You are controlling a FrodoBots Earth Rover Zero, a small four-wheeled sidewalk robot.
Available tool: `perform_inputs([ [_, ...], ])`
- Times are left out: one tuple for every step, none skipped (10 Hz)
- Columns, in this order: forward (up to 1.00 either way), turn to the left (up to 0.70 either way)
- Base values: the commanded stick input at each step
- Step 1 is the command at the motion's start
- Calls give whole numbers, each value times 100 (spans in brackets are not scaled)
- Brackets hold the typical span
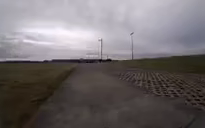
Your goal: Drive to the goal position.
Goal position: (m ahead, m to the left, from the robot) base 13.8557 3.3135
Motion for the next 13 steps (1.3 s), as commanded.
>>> perform_inputs([
  [70,0],
  [70,0],
  [70,0],
  [70,0],
  [70,0],
  [70,0],
  [70,0],
  [70,0],
  [70,0],
  [70,0],
  [70,0],
  [70,0],
  [70,0],
])
